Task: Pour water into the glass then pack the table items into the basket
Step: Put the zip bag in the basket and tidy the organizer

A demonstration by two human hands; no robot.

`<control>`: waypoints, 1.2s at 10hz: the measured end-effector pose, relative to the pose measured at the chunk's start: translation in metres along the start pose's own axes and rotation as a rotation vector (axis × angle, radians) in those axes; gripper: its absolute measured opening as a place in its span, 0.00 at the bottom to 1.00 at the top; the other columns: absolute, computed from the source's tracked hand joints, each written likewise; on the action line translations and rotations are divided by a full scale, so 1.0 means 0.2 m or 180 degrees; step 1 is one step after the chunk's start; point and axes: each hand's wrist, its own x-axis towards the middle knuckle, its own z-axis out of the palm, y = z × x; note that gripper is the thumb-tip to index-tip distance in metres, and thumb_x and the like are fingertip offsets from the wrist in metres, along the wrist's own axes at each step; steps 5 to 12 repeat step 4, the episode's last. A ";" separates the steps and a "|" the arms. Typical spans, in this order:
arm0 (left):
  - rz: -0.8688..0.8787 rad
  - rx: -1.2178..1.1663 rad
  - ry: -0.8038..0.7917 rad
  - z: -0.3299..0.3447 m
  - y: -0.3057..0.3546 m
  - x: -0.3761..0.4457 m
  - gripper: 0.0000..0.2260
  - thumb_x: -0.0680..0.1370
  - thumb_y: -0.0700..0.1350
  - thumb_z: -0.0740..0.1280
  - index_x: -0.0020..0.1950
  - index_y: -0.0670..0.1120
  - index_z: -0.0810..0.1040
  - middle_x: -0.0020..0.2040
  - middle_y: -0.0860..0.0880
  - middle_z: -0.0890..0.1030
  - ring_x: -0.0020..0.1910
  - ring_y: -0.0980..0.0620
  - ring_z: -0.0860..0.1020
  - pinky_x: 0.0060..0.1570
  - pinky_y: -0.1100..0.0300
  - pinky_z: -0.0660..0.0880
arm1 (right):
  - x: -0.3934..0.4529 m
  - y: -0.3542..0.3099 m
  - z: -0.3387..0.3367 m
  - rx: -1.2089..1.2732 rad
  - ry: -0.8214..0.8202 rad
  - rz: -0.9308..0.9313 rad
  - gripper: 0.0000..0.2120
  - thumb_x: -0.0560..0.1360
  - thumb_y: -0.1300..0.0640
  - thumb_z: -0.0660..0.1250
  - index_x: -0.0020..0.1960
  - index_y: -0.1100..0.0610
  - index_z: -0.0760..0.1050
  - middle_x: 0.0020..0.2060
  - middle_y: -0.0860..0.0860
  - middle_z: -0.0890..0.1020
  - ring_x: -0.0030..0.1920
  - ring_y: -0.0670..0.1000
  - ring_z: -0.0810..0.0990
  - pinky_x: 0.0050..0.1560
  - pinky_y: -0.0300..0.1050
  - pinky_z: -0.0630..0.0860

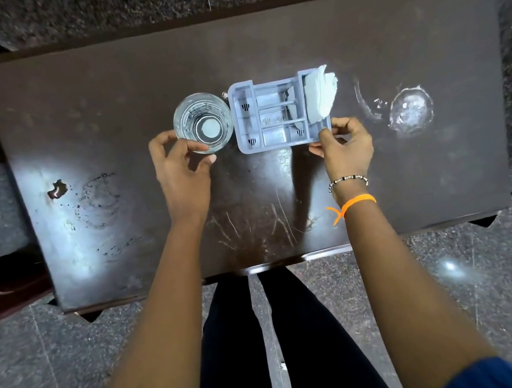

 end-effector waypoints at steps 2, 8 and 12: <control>0.0271 0.0125 0.0227 -0.06 0.09 -0.11 0.13 0.70 0.34 0.70 0.53 0.44 0.78 0.60 0.52 0.64 0.63 0.53 0.70 0.65 0.53 0.71 | -0.11 -0.03 -0.03 -0.0172 0.0301 -0.0211 0.07 0.72 0.64 0.66 0.47 0.55 0.71 0.42 0.56 0.73 0.38 0.60 0.74 0.43 0.56 0.79; 0.0829 0.0134 0.0154 -0.21 0.36 -0.23 0.12 0.72 0.32 0.66 0.54 0.42 0.78 0.60 0.44 0.71 0.61 0.53 0.71 0.63 0.71 0.65 | -0.28 -0.36 -0.06 -0.0065 0.0005 -0.0726 0.04 0.74 0.65 0.63 0.44 0.59 0.75 0.39 0.55 0.75 0.38 0.54 0.72 0.42 0.56 0.75; 0.0829 0.0134 0.0154 -0.21 0.36 -0.23 0.12 0.72 0.32 0.66 0.54 0.42 0.78 0.60 0.44 0.71 0.61 0.53 0.71 0.63 0.71 0.65 | -0.28 -0.36 -0.06 -0.0065 0.0005 -0.0726 0.04 0.74 0.65 0.63 0.44 0.59 0.75 0.39 0.55 0.75 0.38 0.54 0.72 0.42 0.56 0.75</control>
